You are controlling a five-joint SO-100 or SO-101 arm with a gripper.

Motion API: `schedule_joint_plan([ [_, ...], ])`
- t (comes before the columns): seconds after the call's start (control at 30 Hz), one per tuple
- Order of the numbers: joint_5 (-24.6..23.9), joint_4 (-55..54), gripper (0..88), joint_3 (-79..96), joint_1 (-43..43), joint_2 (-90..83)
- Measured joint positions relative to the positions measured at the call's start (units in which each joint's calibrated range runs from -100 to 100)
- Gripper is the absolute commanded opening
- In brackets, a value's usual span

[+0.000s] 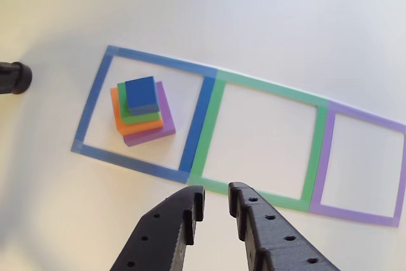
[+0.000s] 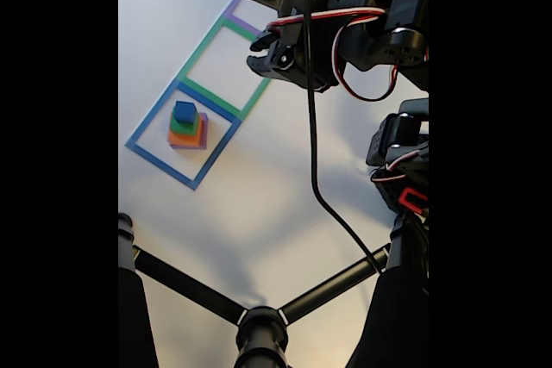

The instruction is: Tower of hanoi

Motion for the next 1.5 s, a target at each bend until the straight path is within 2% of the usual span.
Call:
schedule_joint_plan([
  [0.3,-0.19,-6.30,0.0,16.08,4.99,-8.07],
  [0.47,-8.86,-8.69,0.0,24.76,8.69,-13.28],
  [0.6,-25.82,-12.12,0.0,32.76,10.48,-17.91],
  [0.83,-61.64,-16.51,0.0,44.02,13.28,-25.64],
  [0.93,-72.38,-20.26,0.0,49.53,14.18,-28.67],
  [1.0,-81.62,-23.44,0.0,53.40,14.98,-31.02],
  [1.1,-91.61,-25.28,0.0,57.52,16.58,-33.88],
  [1.2,-104.05,-25.52,0.0,60.62,18.17,-36.49],
  [1.3,-113.29,-25.52,0.0,64.66,19.27,-39.76],
  [1.5,-125.92,-28.71,0.0,72.66,20.37,-46.07],
])
